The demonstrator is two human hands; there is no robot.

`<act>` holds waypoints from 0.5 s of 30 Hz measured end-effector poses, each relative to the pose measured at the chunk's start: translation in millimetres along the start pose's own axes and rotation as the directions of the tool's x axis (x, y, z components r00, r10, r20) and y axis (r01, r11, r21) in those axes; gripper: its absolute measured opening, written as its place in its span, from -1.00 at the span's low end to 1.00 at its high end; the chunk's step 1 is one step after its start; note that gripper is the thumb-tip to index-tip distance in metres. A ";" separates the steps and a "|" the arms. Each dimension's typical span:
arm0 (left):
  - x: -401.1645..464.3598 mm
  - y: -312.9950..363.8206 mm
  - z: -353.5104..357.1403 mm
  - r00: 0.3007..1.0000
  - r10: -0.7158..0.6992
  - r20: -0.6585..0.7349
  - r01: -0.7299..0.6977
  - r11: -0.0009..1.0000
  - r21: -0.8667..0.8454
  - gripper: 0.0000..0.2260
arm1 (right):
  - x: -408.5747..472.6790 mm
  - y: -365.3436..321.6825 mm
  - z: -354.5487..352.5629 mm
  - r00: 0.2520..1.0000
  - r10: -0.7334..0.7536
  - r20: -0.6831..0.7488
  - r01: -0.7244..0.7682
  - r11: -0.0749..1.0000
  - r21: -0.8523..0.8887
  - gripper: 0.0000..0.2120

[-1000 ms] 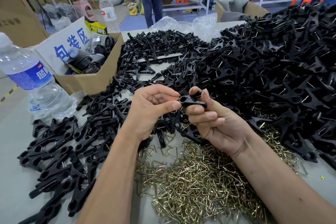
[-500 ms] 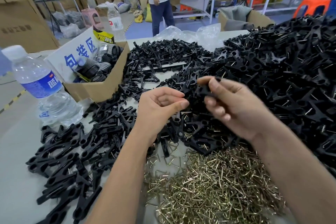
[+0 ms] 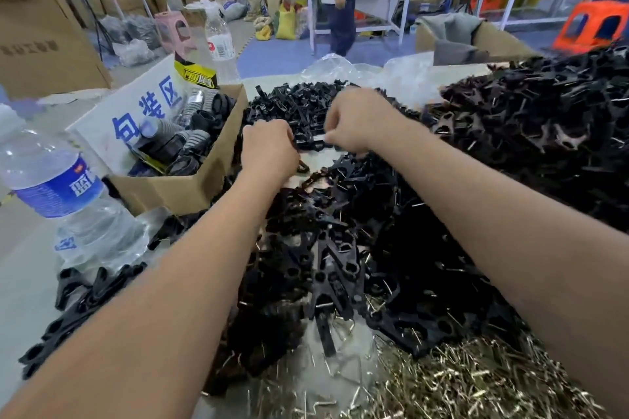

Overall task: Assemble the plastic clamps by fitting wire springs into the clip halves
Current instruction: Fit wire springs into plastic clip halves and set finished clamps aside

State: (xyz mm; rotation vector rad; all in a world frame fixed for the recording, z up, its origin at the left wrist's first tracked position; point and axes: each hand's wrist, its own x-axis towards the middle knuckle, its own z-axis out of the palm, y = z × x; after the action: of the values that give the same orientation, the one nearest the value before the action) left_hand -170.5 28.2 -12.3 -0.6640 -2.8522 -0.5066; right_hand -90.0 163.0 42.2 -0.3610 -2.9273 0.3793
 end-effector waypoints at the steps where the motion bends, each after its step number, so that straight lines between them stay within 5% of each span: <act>1: 10.9 -1.6 6.0 1.000 -0.001 0.025 -0.001 0.998 0.061 -0.77 | 18.6 -4.2 15.0 0.998 -0.038 0.040 0.040 0.997 -0.061 -0.83; 5: 38.9 -7.8 29.6 0.985 -0.035 0.170 0.009 0.989 0.150 -0.63 | 66.2 -4.8 61.3 0.965 -0.113 0.237 0.190 0.924 -0.332 -0.52; 8: 47.4 -10.1 40.8 0.989 -0.063 0.131 0.049 0.993 0.104 -0.67 | 80.5 2.9 80.1 0.948 -0.093 0.303 0.200 0.918 -0.343 -0.45; 13: 49.9 -9.9 51.0 0.997 -0.080 -0.008 0.080 0.995 -0.068 -0.81 | 79.1 -0.4 84.7 0.985 -0.160 0.069 0.173 0.942 -0.289 -0.87; 15: 46.2 -10.1 50.8 0.994 -0.107 -0.017 0.104 0.986 -0.128 -0.87 | 72.1 -0.5 79.5 0.990 -0.139 -0.024 0.128 0.960 -0.251 -0.80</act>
State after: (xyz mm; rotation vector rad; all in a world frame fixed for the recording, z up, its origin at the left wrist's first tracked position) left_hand -220.5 56.5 -51.3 -0.5247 -2.8628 -0.7131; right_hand -174.7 163.0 -23.9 -0.1975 -2.9413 -0.0153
